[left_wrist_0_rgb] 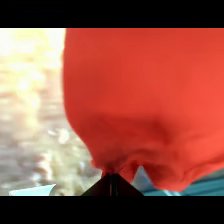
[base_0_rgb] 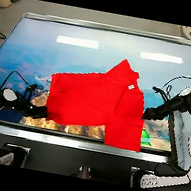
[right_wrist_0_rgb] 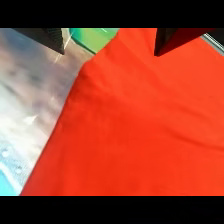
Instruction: Fold the shirts.
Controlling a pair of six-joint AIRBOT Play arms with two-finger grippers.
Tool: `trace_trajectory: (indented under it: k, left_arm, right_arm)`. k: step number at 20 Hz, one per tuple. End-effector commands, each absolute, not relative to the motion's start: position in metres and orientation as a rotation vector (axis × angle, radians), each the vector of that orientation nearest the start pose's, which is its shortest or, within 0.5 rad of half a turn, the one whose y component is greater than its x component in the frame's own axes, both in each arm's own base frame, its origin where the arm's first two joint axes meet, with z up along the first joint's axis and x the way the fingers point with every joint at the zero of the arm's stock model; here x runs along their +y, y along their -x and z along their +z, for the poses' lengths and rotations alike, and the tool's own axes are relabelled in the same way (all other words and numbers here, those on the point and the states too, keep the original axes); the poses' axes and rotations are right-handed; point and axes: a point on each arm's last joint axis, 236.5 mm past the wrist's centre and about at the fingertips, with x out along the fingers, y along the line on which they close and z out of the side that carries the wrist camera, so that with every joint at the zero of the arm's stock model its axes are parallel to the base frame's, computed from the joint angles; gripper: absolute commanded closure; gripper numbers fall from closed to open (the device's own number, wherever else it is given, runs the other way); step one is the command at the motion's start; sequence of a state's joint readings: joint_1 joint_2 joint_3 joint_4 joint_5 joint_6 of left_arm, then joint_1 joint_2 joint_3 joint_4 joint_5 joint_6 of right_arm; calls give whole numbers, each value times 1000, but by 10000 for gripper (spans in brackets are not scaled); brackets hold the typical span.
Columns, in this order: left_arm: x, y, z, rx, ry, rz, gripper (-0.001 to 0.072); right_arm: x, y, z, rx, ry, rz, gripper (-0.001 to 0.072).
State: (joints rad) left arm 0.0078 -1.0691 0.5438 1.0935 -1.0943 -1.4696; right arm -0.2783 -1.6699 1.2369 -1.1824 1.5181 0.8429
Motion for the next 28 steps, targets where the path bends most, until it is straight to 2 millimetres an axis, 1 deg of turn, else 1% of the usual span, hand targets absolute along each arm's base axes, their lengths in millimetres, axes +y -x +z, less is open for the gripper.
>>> trace_trajectory:
  k: [1,2,3,4,5,6,7,8,10,11,12,13,14,15,17,19,22,24,27,28]
  left_arm:
    - [-96,-219,-80,1549,424,-247,683]
    - [-96,-219,-79,1549,424,-249,683]
    - [-96,-218,-79,1549,423,-249,683]
    - [-96,-218,-79,1549,423,-249,683]
    - [-96,-218,-79,1549,423,-249,682]
    - [-96,-218,-79,1550,423,-249,682]
    - [-96,-217,-79,1557,419,-250,682]
    - [-95,-213,-79,1570,412,-252,682]
    - [-90,-205,-80,1606,390,-249,681]
    - [-89,-200,-80,1625,395,-248,622]
    - [-87,-196,-79,1644,406,-246,440]
    - [-85,-192,-78,1663,418,-243,274]
    - [-81,-190,-78,1674,423,-236,179]
    - [-76,-189,-79,1677,424,-225,166]
    - [-69,-193,-81,1665,438,-196,166]
    - [-69,-201,-87,1634,462,-177,166]
    - [-68,-204,-99,1647,475,-159,167]
    - [-74,-201,-106,1689,512,-165,167]
    - [-93,-203,-107,1693,554,-238,182]
    - [-97,-204,-108,1690,553,-249,261]
  right_arm:
    - [10,-321,-103,1633,-176,673,171]
    - [14,-321,-108,1628,-196,671,186]
    - [16,-321,-111,1624,-210,668,187]
    - [18,-322,-114,1618,-225,664,225]
    - [19,-323,-116,1612,-240,655,327]
    - [20,-327,-117,1598,-243,647,456]
    - [21,-329,-116,1589,-251,646,646]
    - [22,-331,-115,1581,-255,647,691]
    - [22,-333,-110,1560,-236,657,692]
    - [22,-334,-106,1546,-220,664,692]
    - [21,-335,-101,1535,-212,663,692]
    - [21,-335,-97,1528,-206,664,692]
    - [22,-335,-94,1524,-203,665,692]
    - [22,-334,-93,1527,-203,669,691]
    - [23,-329,-92,1542,-209,682,691]
    - [25,-326,-90,1552,-214,692,691]
    - [26,-322,-89,1568,-223,705,691]
    - [27,-320,-88,1575,-226,712,691]
    - [28,-317,-86,1583,-231,722,691]
    - [29,-316,-85,1586,-230,728,691]
